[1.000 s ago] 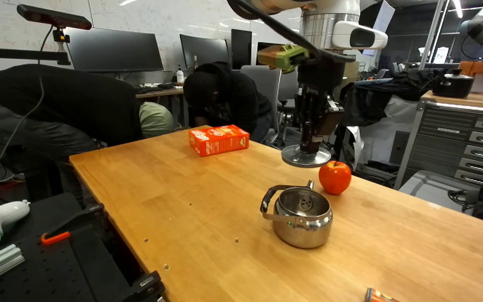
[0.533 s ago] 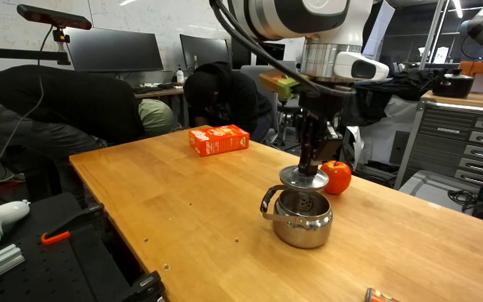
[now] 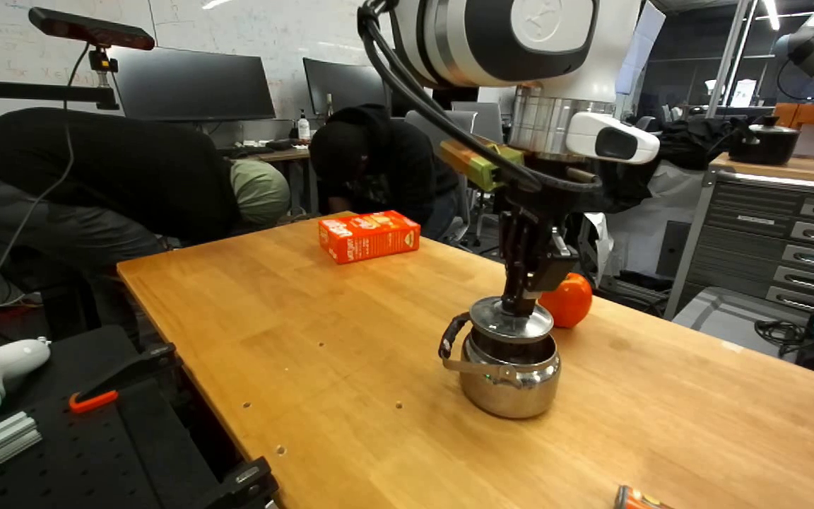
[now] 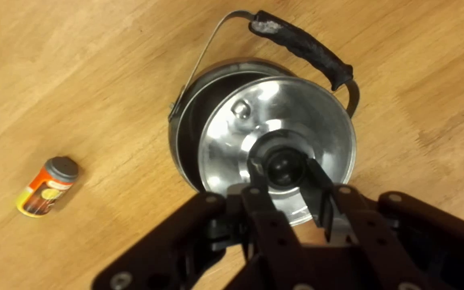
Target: Pick up the lid and put it on the kettle
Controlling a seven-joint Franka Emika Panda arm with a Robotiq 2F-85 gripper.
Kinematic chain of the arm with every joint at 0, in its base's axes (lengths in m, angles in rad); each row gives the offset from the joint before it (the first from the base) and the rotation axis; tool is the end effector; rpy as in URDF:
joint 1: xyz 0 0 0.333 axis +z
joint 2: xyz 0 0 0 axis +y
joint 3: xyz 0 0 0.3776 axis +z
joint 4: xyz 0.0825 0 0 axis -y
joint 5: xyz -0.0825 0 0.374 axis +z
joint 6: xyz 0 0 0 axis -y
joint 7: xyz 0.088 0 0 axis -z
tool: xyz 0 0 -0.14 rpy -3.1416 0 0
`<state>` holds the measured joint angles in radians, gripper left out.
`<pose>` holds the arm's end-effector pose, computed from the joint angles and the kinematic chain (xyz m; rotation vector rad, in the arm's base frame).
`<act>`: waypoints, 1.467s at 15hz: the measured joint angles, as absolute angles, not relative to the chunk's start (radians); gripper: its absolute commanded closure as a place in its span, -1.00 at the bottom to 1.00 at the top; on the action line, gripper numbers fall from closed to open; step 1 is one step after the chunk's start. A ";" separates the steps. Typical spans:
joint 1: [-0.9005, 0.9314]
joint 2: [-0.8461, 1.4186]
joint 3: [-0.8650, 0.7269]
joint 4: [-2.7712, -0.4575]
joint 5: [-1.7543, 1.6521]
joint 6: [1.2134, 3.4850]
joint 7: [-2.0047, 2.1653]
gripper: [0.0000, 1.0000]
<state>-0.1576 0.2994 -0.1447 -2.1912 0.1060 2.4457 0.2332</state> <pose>0.5398 -0.1645 0.2798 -2.9709 0.9399 0.0613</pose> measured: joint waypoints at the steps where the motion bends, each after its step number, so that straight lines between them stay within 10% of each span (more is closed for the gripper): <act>1: -0.162 0.299 -0.145 -2.192 0.109 2.451 0.227 0.86; 22: -0.197 0.300 -0.145 -2.225 0.185 2.465 0.130 0.86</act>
<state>-0.1967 0.2999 -0.1445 -2.2249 0.1852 2.4649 0.1297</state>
